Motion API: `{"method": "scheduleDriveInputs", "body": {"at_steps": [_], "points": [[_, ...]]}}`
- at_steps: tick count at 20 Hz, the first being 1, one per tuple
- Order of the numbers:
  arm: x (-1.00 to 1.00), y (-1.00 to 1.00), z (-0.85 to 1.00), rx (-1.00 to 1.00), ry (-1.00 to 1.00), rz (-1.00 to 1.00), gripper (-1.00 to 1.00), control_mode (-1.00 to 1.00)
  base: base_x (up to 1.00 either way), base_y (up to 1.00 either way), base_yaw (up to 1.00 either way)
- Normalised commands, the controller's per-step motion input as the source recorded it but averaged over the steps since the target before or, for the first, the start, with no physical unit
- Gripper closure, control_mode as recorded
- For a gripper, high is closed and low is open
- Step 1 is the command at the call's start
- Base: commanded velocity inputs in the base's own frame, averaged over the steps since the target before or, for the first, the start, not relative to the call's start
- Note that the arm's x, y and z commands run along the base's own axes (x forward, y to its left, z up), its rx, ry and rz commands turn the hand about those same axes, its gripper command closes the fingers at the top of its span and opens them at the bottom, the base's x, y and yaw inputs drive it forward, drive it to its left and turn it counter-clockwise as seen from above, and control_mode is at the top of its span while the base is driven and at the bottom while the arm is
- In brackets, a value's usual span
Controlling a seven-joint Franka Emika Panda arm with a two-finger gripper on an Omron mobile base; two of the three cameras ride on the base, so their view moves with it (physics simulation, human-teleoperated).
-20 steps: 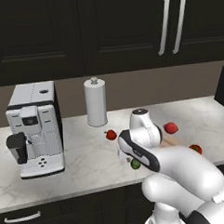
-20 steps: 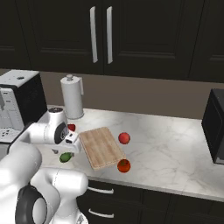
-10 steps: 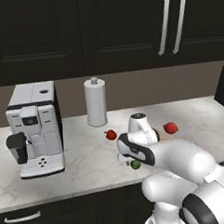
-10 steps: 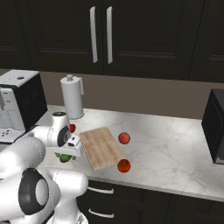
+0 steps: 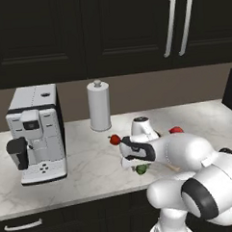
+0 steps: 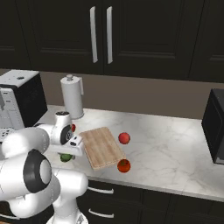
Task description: Place the avocado, onion, tomato, and bell pepper on the cutting board.
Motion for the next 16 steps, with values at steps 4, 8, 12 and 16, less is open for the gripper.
{"method": "scheduleDriveInputs", "body": {"at_steps": [4, 8, 12, 16], "points": [[-0.26, -0.37, 0.11, 0.0, 0.0, 0.0, 1.0, -1.0, 0.0, 0.0, 0.0], [-0.12, -0.4, 0.31, 0.0, -0.01, 0.0, 1.0, -1.0, 0.0, 0.0, 0.0], [0.01, -0.26, 0.37, -0.02, -0.1, 0.0, 1.0, -1.0, 0.0, 0.0, 0.0], [0.21, -0.08, 0.39, 0.0, -0.15, 0.04, 1.0, -1.0, 0.0, 0.0, 0.0]]}}
